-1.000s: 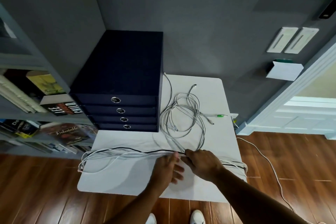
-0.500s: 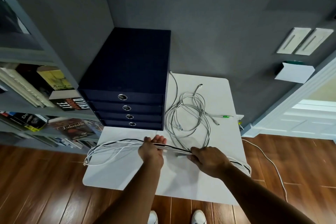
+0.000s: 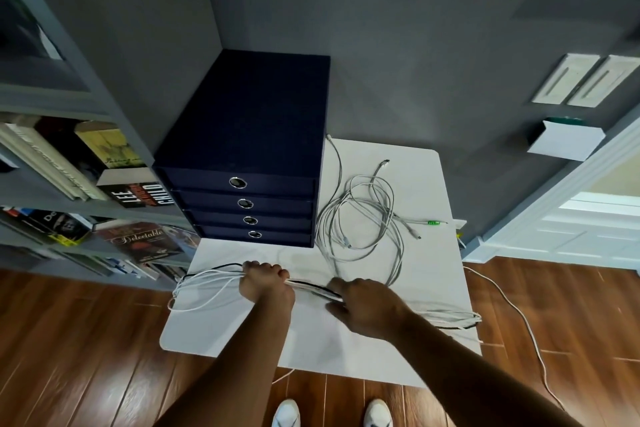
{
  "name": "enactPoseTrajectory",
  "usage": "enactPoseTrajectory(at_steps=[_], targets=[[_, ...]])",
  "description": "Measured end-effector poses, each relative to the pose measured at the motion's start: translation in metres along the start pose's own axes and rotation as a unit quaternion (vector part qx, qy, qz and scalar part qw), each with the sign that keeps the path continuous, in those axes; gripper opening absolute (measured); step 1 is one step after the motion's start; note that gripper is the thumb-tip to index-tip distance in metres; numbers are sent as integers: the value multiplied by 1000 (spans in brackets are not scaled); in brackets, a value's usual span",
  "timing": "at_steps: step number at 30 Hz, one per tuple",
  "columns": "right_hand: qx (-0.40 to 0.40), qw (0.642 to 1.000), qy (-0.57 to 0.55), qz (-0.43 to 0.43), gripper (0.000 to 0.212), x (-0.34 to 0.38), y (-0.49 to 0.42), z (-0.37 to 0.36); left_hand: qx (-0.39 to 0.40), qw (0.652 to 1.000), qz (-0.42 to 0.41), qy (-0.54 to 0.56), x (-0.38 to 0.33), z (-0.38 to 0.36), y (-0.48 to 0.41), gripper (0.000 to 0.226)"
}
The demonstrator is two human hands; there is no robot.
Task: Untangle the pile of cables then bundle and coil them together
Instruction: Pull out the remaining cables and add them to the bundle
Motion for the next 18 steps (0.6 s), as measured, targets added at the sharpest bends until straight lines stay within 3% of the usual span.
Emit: enactPoseTrajectory(at_steps=[5, 10, 15, 18], targets=[[-33, 999, 16, -21, 44, 18, -16, 3, 52, 998, 23, -9, -2, -2, 6, 31], [-59, 995, 76, 18, 59, -3, -3, -9, 55, 997, -13, -43, -26, 5, -15, 25], [-119, 990, 83, -3, 43, -39, 23, -17, 86, 995, -12, -44, -47, -4, -17, 26], [-108, 991, 78, -34, 57, -53, 30, -20, 79, 996, -26, -27, -46, -5, -16, 23]])
Point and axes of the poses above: each hand's wrist, its own y-axis away from the middle knuckle, its own z-axis out of the back of the hand, x = y × z, the point moved 6 cm from there along -y, towards the middle knuckle, and after that the axes turned 9 degrees about y, right-handed, at the moved point
